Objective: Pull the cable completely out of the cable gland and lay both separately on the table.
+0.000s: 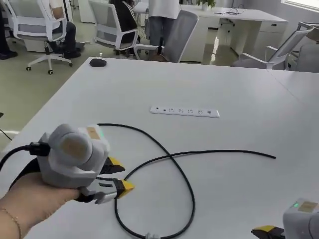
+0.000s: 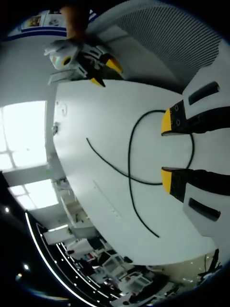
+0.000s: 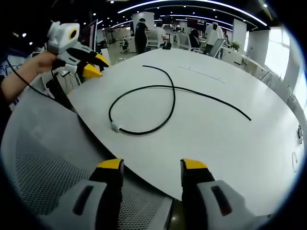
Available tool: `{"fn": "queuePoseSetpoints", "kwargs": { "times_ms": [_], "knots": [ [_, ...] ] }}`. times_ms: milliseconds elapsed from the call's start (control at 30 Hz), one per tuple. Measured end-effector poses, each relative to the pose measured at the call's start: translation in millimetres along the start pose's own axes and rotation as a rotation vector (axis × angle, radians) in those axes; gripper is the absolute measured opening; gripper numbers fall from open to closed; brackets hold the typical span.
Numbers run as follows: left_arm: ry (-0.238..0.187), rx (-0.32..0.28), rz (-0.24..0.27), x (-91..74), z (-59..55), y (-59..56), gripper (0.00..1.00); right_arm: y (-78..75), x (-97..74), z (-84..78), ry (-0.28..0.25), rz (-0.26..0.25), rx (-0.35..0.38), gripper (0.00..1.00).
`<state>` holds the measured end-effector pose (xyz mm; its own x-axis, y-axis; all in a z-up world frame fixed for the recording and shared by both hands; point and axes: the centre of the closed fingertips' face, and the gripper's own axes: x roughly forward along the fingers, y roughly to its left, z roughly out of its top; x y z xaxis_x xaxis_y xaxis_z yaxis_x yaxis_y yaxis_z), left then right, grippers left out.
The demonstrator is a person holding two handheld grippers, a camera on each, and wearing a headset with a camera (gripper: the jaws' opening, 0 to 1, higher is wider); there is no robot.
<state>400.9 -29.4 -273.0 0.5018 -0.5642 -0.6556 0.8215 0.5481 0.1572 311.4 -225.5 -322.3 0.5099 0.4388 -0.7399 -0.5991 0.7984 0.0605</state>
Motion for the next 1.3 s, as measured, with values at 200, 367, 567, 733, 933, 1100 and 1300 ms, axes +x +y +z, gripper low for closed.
{"fn": "queuePoseSetpoints", "kwargs": {
  "times_ms": [200, 367, 567, 733, 933, 1100, 1300],
  "knots": [
    [0.02, 0.028, -0.058, 20.5, -4.6, -14.5, 0.29, 0.2, 0.0, -0.3, 0.003, 0.0, -0.002, 0.49],
    [0.004, 0.034, -0.138, 38.0, -13.1, -30.5, 0.31, 0.2, -0.2, -0.4, 0.004, 0.0, -0.005, 0.49],
    [0.061, 0.104, -0.202, 50.7, -25.5, -48.5, 0.32, -0.4, 0.1, -3.0, 0.019, -0.003, -0.01, 0.49],
    [0.089, 0.172, -0.267, 64.0, -34.0, -65.4, 0.34, -0.9, 0.0, -3.4, 0.021, -0.005, -0.009, 0.48],
    [0.163, 0.296, -0.321, 74.0, -68.4, -80.5, 0.28, -2.0, -0.5, -2.7, 0.016, -0.012, -0.001, 0.48],
    [0.183, 0.269, -0.322, 77.6, -75.3, -81.5, 0.27, -3.5, -0.9, -1.4, 0.007, -0.019, 0.007, 0.47],
    [0.208, 0.271, -0.333, 82.7, -83.2, -91.6, 0.28, -4.1, -0.9, -0.7, 0.002, -0.023, 0.011, 0.47]
  ]
}}
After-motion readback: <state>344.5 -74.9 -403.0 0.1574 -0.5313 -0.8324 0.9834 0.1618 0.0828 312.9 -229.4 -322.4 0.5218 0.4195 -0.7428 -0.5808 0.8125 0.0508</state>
